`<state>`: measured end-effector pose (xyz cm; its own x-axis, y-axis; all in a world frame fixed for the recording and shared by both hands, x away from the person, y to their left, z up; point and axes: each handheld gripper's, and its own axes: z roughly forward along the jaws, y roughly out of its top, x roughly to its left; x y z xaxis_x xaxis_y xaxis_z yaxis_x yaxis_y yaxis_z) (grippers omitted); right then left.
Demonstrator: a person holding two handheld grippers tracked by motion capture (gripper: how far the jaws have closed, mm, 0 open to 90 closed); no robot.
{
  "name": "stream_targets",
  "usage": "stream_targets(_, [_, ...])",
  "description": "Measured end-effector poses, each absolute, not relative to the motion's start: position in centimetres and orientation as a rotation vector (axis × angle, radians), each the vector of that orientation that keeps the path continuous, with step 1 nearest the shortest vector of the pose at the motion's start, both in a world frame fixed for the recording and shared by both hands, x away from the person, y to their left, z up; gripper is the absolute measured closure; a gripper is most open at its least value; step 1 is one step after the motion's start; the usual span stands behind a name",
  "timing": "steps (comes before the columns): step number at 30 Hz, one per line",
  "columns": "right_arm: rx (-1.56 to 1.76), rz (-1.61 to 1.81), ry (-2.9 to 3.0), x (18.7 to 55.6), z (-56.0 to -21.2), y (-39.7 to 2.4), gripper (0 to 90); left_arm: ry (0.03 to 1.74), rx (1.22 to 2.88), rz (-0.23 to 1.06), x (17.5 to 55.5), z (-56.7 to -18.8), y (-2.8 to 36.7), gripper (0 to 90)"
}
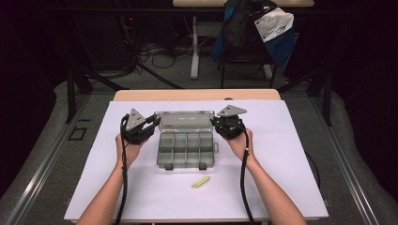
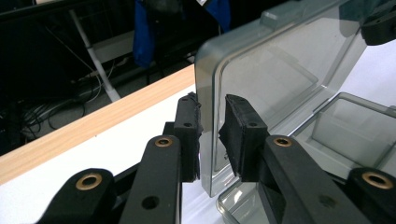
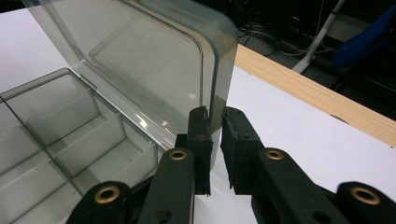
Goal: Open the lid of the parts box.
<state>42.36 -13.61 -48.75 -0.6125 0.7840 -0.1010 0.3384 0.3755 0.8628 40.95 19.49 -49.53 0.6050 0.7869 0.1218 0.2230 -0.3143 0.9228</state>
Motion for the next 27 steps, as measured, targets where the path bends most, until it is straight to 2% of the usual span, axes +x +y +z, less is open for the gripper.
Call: stream_targets(27, [1.050, 1.151, 2.162, 44.3, -50.4, -13.5, 81.6, 0.901, 1.857, 0.698, 42.9, -51.2, 19.0, 76.7])
